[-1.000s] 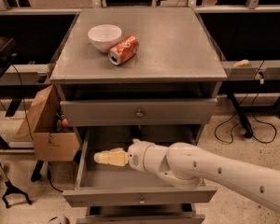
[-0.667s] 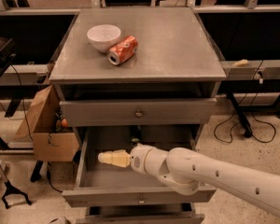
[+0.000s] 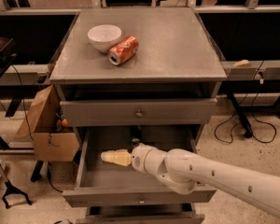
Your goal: Pick green can from middle drawer and place on counter
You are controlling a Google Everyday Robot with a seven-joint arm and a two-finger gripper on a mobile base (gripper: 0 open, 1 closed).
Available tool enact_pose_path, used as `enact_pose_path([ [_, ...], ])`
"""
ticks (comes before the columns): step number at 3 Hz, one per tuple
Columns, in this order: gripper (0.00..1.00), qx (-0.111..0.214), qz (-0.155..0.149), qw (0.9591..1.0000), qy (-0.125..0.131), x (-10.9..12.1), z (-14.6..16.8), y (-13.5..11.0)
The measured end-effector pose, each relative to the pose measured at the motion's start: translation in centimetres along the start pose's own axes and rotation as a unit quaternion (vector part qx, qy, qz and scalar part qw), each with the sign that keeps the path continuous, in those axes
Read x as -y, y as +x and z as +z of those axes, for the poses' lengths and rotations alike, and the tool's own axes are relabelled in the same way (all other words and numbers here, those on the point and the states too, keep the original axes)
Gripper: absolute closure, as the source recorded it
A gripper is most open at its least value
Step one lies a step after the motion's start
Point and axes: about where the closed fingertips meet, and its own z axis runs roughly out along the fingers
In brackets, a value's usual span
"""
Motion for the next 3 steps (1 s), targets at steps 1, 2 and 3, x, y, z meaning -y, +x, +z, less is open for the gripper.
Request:
enact_pose_path([
  [1,0.0,0.017,0.002,0.9994,0.031,4.7,2.1,1.4],
  [2,0.0,0.048,0.004,0.9963,0.071,8.3,3.8,2.1],
  [3,0.0,0.087,0.007,0.99,0.111,10.0,5.6,2.4],
])
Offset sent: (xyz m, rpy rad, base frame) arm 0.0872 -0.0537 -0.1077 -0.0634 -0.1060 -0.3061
